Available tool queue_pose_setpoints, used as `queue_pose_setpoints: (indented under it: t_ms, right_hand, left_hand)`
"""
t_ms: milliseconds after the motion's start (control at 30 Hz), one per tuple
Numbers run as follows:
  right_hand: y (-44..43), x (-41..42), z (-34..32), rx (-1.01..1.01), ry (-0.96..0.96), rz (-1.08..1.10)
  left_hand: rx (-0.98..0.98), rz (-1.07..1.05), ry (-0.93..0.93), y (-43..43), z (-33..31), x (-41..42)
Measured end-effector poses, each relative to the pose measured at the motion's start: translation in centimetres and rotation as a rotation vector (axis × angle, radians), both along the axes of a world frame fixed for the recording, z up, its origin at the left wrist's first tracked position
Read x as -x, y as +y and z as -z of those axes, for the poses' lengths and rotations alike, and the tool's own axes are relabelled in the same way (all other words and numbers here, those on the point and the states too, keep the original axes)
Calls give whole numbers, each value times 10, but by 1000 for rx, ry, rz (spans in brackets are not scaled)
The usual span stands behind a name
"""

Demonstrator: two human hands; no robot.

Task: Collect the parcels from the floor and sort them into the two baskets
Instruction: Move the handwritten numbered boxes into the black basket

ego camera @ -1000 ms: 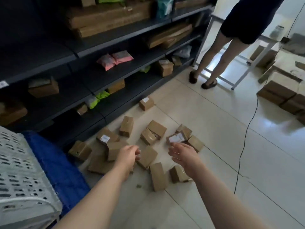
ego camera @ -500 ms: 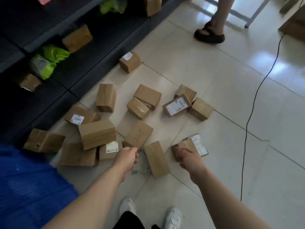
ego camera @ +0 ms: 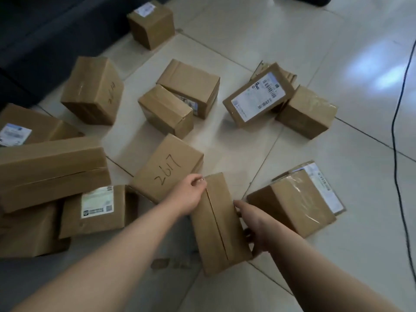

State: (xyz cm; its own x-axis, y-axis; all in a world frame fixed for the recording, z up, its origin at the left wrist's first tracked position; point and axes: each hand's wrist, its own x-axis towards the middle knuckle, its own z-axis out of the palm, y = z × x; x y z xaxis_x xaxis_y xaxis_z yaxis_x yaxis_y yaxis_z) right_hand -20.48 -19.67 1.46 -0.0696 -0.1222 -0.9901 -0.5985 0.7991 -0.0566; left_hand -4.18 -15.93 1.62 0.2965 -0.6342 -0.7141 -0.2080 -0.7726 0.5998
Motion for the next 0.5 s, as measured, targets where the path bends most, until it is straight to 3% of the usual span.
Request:
queue_pose_setpoints:
  t_ms: [167,367,500]
  right_hand:
    - [-51,-39,-4,396,-167,-88]
    - [-78,-53,-15,679,-233,50]
    - [-68,-44,-26,763,-180,159]
  left_hand:
    - [221,-83,-230,-40,20,-31]
    - [476,-259,-229,-58,-9,-59]
    - [442,-319,-203,-36,-18,-62]
